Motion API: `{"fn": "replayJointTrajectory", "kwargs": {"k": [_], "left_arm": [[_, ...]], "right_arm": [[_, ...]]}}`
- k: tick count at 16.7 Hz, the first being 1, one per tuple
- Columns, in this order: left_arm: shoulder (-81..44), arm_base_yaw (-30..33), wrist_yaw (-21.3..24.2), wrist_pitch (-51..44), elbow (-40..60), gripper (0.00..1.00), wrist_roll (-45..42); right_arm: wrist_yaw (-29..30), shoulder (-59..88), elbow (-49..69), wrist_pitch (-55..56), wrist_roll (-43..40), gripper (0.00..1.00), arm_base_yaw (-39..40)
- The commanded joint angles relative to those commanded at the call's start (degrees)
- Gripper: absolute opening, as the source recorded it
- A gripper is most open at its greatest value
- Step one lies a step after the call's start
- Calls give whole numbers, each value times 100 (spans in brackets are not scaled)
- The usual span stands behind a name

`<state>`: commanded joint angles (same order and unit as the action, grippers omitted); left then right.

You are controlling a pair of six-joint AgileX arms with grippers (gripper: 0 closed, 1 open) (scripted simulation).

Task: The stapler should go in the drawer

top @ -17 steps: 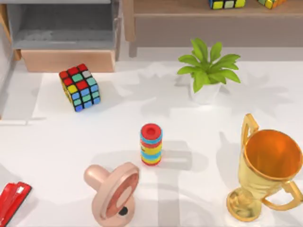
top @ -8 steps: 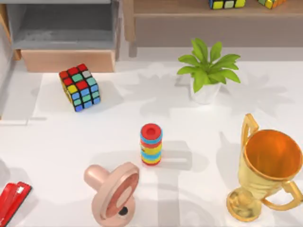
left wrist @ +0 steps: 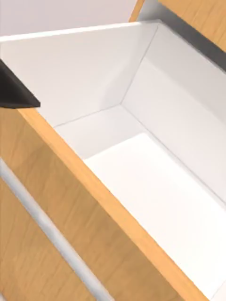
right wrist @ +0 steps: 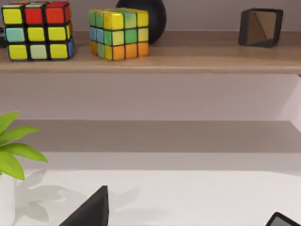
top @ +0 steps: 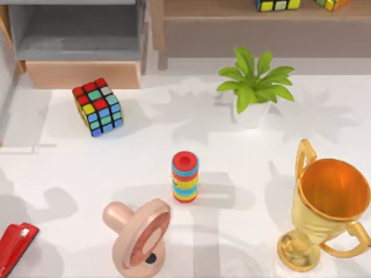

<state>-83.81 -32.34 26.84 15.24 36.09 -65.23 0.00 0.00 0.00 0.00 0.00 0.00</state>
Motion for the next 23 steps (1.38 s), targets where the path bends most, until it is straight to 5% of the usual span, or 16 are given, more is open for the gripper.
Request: {"fn": "replayJointTrajectory", "kwargs": {"k": [7, 12, 16, 23], "left_arm": [[705, 1750, -1429, -4564, 626, 100, 2475], [688, 3000, -2317, -6766, 973, 100, 3996], [648, 3498, -2681, -7482, 1112, 100, 4592], [612, 3503, -2695, -7410, 1030, 100, 4609]], "right_arm": [[0, 0, 0, 0, 0, 100, 0], [0, 0, 0, 0, 0, 100, 0], [0, 0, 0, 0, 0, 100, 0], [0, 0, 0, 0, 0, 100, 0]]}}
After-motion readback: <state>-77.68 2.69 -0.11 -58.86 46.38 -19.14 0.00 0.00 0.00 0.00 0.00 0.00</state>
